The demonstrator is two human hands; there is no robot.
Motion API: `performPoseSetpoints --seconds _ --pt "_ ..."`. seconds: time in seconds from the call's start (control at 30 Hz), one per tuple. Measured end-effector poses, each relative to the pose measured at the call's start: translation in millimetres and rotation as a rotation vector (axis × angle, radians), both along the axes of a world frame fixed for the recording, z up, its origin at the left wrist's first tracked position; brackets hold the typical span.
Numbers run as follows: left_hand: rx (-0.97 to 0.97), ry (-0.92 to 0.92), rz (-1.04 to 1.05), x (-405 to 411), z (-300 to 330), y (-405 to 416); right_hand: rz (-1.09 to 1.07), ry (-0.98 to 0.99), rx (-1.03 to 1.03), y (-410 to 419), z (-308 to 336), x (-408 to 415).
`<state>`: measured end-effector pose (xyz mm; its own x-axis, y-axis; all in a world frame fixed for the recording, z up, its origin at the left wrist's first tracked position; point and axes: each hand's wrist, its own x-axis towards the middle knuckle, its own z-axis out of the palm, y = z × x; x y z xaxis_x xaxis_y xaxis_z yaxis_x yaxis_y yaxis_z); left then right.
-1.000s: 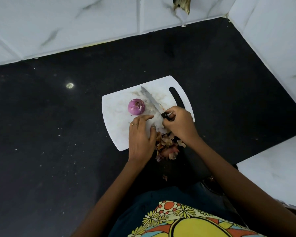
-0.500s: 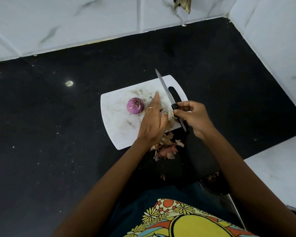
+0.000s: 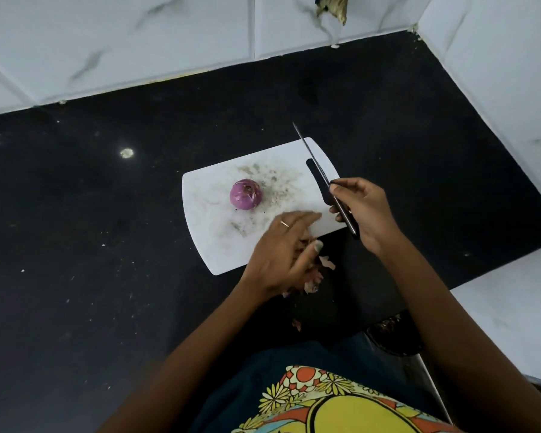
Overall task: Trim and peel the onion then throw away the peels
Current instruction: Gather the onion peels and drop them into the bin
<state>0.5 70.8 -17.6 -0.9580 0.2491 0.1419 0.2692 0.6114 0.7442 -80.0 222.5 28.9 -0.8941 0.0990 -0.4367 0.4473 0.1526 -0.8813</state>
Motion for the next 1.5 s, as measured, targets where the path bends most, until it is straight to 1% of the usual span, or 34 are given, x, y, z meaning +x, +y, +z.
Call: performPoseSetpoints --seconds 0.07,0.13,0.2,0.27,0.33,0.4,0.43,0.5,0.57,0.63,0.7,0.77,0.83,0.9,0.97,1.0,1.03,1.1,1.13,1.2,1.33,1.43,1.5 --pt "-0.034 -0.041 0.097 -15.0 -2.2 -1.6 -0.017 0.003 -0.007 0.0 2.3 -2.1" --pt "-0.187 -0.132 0.092 -31.4 -7.0 -0.5 -0.013 0.010 -0.015 -1.0 4.6 -3.5" --pt "-0.364 -0.151 -0.017 -39.2 -11.0 2.0 -0.006 0.017 -0.027 -2.2 6.7 -4.6" --pt "-0.484 -0.095 -0.174 -33.5 -15.0 6.4 0.009 0.040 -0.015 -2.5 7.7 -5.7" --pt "-0.491 -0.047 -0.306 -14.8 -17.4 11.3 0.038 0.060 0.014 -2.5 7.9 -6.3" --pt "-0.374 -0.053 -0.352 5.7 -20.8 12.3 0.075 0.068 0.042 -2.6 6.1 -5.6" --pt "-0.276 -0.059 -0.337 14.7 -21.6 11.7 0.090 0.067 0.053 -2.8 4.4 -4.9" --pt "-0.103 -0.028 -0.232 25.6 -19.1 9.0 0.113 0.067 0.076 -5.1 0.8 -3.6" --pt "-0.054 0.011 -0.065 23.1 -13.8 5.3 0.130 0.069 0.102 -8.9 -3.2 -2.4" --pt "-0.116 -0.001 0.119 9.6 -6.7 1.2 0.133 0.079 0.127 -12.7 -6.0 -2.5" --pt "-0.240 -0.077 0.202 -8.4 -6.0 -2.7 0.127 0.092 0.145 -14.7 -7.6 -3.4" --pt "-0.397 -0.146 0.163 -19.0 -11.8 -2.7 0.118 0.095 0.145 -15.0 -8.5 -5.0" --pt "-0.466 -0.158 0.057 -17.9 -17.4 2.5 0.117 0.095 0.150 -13.4 -9.7 -6.8" --pt "-0.398 -0.129 -0.078 -8.9 -17.6 7.2 0.129 0.105 0.172 -10.3 -12.1 -7.7" --pt "-0.219 -0.118 -0.177 4.4 -13.1 7.5 0.158 0.131 0.229 -7.5 -15.3 -8.5" --pt "-0.108 -0.113 -0.173 12.3 -11.2 6.0 0.180 0.151 0.268 -7.6 -17.6 -9.2" --pt "0.006 -0.104 -0.125 19.6 -8.9 3.8 0.202 0.172 0.310 -9.1 -19.9 -10.7" --pt "0.209 -0.091 0.018 28.8 -6.4 -1.0 0.254 0.226 0.392 -15.2 -26.5 -15.6" --pt "0.274 -0.094 0.077 30.7 -6.2 -3.0 0.288 0.259 0.428 -19.7 -29.7 -18.2" --pt "0.349 -0.090 0.164 30.3 -7.4 -6.8 0.348 0.325 0.486 -28.5 -37.1 -23.4" --pt "0.426 -0.084 0.296 24.9 -11.1 -15.6 0.386 0.421 0.597 -35.9 -43.9 -30.8" --pt "0.458 -0.068 0.354 23.9 -13.3 -19.7 0.442 0.430 0.680 -28.0 -46.2 -32.1" --pt "0.453 -0.064 0.372 25.3 -14.6 -20.5 0.403 0.423 0.694 -16.2 -46.2 -27.8"
